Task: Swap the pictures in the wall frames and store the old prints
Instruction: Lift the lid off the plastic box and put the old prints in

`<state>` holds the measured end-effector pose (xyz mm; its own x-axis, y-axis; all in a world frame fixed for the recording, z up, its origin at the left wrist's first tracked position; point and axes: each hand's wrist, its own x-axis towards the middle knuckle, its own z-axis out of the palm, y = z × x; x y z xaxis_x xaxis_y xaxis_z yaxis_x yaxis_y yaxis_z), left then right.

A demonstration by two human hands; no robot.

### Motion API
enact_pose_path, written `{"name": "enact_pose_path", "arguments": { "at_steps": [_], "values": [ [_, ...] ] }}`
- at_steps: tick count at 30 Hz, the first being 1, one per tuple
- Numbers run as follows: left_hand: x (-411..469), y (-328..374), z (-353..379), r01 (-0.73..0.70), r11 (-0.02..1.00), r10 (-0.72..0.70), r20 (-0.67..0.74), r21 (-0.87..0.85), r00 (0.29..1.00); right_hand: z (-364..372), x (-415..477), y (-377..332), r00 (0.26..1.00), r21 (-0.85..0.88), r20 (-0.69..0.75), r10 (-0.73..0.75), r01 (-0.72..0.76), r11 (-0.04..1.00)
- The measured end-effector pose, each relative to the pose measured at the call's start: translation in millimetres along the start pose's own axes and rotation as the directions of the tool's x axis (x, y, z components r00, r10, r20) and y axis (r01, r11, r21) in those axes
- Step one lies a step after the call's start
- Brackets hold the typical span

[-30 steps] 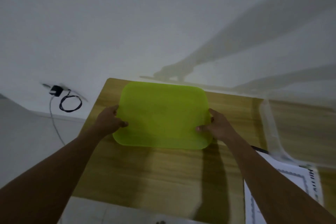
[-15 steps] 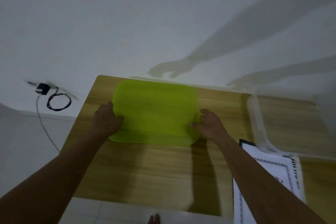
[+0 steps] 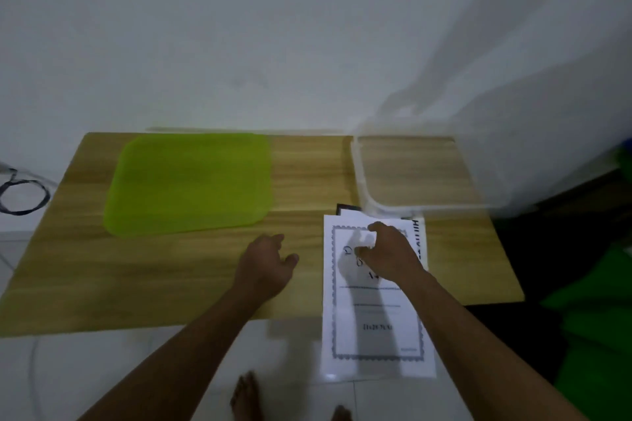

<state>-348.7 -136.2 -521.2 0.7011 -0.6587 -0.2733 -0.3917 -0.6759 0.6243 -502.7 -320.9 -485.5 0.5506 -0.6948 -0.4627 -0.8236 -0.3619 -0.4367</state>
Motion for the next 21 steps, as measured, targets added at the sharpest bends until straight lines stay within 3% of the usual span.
{"name": "enact_pose_path", "arguments": {
  "at_steps": [6, 12, 18, 21],
  "values": [
    [-35, 52, 73, -0.038, 0.992, 0.028, 0.086, 0.121, 0.996, -1, -28, 92, 0.985, -0.081, -0.010, 0.172, -0.172, 0.982],
    [-44, 74, 114, -0.059, 0.987, 0.052, 0.050, 0.151, 0.997, 8, -33, 124, 0.991, -0.088, -0.097, 0.094, -0.103, 0.991],
    [-46, 77, 132, 0.000, 0.980, 0.009, -0.046, 0.200, 0.999, 16, -32, 136, 0.982, 0.029, -0.158, 0.100, -0.097, 0.995],
    [-45, 79, 135, 0.025, 0.982, -0.017, -0.045, 0.188, 0.999, 15, -25, 136, 0.973, 0.200, -0.165, 0.164, -0.130, 0.971]
  ]
}}
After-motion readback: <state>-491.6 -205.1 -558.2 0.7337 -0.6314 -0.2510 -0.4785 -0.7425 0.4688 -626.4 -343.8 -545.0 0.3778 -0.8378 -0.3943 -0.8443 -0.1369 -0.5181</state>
